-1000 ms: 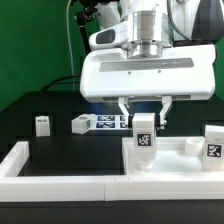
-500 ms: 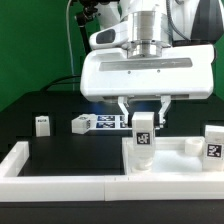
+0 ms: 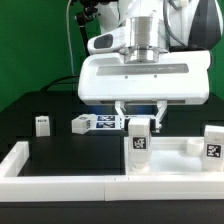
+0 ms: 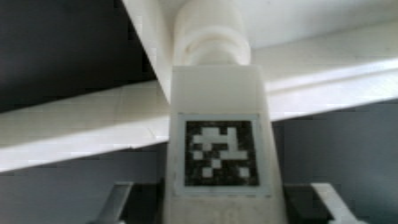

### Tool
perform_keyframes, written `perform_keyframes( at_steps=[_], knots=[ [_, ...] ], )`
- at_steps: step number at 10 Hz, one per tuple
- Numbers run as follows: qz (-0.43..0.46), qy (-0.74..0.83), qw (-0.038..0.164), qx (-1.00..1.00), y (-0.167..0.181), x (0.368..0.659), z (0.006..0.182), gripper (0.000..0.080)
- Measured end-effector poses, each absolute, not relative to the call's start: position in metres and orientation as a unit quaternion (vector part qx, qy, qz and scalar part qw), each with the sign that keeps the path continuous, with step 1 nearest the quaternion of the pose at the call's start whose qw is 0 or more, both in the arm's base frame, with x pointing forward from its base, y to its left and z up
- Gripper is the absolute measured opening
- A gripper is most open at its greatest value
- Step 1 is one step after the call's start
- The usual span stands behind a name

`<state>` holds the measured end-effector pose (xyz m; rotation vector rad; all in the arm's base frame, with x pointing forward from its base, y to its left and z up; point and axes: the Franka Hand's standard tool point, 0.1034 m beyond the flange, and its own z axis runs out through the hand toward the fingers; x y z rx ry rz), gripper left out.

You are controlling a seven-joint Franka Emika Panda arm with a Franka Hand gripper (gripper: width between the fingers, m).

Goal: Assemble square table

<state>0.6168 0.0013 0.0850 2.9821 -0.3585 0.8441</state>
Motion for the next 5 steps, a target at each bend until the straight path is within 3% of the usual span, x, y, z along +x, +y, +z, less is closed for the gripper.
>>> perform_keyframes(
  at_steps=[3,5],
  knots=[
    [0.288,-0.117,0.017,0.950,0.0052,0.6153,0.0841,0.0291],
    [0.288,-0.117,0.017,0.950,0.0055,0.6152,0.0839,0.0537]
  ],
)
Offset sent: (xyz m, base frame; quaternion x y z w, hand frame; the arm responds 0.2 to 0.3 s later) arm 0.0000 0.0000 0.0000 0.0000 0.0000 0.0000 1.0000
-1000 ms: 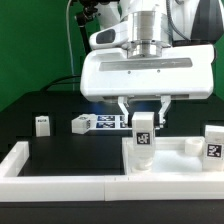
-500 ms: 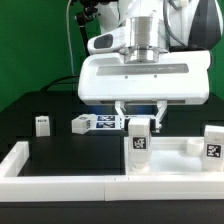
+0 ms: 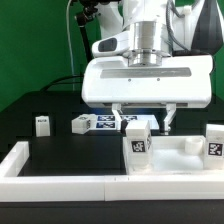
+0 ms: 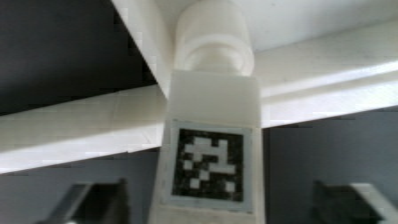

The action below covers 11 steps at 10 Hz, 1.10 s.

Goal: Assemble square table

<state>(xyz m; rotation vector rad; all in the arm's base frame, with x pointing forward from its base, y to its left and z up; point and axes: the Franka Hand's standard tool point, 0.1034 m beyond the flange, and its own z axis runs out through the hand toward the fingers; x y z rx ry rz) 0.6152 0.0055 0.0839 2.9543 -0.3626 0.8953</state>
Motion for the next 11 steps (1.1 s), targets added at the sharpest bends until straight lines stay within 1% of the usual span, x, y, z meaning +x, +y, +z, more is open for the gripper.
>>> perform_keyframes(
  at_steps=[1,2,3,8,9,10,11],
  knots=[
    [0.288,-0.117,0.017,0.950,0.005,0.615,0.084,0.0614],
    [0.288,-0.117,0.017,0.950,0.005,0.615,0.084,0.0614],
    [0.288,-0.117,0.017,0.950,0.005,0.615,0.084,0.0642],
    [0.288,-0.117,0.017,0.950,0.005,0.615,0.084,0.0649],
    [0.273,-0.121,0.010,0.954,0.004,0.617,0.085,0.0649],
    [0.257,-0.128,0.000,0.958,0.001,0.622,0.092,0.0649],
    [0.231,-0.133,-0.014,0.964,0.001,0.627,0.096,0.0649]
  ],
)
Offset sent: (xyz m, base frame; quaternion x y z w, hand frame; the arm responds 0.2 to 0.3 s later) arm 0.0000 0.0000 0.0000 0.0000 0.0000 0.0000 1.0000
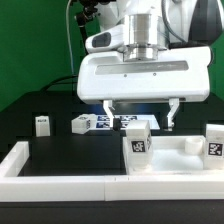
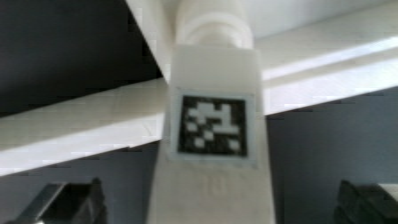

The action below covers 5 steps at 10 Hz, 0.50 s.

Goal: Assemble square table

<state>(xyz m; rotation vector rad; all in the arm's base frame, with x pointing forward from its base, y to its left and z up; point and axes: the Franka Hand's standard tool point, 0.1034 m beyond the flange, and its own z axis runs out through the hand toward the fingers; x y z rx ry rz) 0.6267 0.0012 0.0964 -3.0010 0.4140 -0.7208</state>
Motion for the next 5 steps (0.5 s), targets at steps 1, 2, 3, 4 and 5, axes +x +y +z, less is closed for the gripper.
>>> perform_keyframes(
  at_steps=[1,2,3,4,5],
  knots=[
    [-0.234,0.135,0.017,-0.963,0.000,0.634,0.101,0.0649],
    [-0.186,0.137,0.031,-0.972,0.003,0.629,0.094,0.0649],
    [-0.133,0.140,0.049,-0.980,0.004,0.631,0.094,0.0649],
    [-0.094,0.144,0.063,-0.983,0.002,0.633,0.095,0.0649],
    [-0.068,0.145,0.068,-0.985,-0.001,0.632,0.091,0.0649]
  ],
)
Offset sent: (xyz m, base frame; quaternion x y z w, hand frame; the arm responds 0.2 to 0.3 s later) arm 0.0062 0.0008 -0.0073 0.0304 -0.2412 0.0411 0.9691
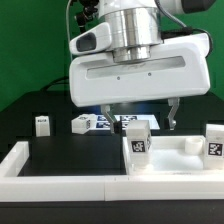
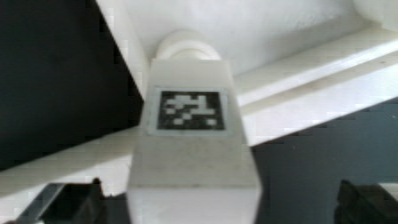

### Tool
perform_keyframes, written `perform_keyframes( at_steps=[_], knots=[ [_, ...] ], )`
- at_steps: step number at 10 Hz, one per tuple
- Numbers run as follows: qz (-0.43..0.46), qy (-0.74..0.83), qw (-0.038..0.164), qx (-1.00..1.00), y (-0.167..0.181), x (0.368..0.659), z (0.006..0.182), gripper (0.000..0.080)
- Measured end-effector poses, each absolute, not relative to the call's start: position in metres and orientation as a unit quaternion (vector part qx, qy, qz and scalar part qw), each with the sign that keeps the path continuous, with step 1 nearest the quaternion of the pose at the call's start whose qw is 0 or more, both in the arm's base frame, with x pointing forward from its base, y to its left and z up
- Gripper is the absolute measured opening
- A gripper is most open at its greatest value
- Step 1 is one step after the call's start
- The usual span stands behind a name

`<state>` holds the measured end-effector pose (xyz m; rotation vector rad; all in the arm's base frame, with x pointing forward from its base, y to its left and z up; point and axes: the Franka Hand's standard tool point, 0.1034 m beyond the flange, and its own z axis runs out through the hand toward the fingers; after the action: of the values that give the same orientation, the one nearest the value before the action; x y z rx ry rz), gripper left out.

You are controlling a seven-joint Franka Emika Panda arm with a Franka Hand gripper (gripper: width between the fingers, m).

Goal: Assemble square table

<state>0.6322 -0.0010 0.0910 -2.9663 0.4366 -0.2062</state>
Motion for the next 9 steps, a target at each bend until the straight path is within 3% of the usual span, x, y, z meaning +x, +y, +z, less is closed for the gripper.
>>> perform_keyframes(
  at_steps=[2,5,8,9],
  knots=[
    [0.012,0.144,0.087,-0.986,-0.0015,0.6245,0.0840,0.0649],
    [0.011,0.157,0.084,-0.984,0.0016,0.6251,0.0774,0.0649],
    [0.017,0.230,0.084,-0.969,0.0010,0.6252,0.0773,0.0291],
    [0.019,0.250,0.084,-0.965,0.0008,0.6252,0.0773,0.0291]
  ],
)
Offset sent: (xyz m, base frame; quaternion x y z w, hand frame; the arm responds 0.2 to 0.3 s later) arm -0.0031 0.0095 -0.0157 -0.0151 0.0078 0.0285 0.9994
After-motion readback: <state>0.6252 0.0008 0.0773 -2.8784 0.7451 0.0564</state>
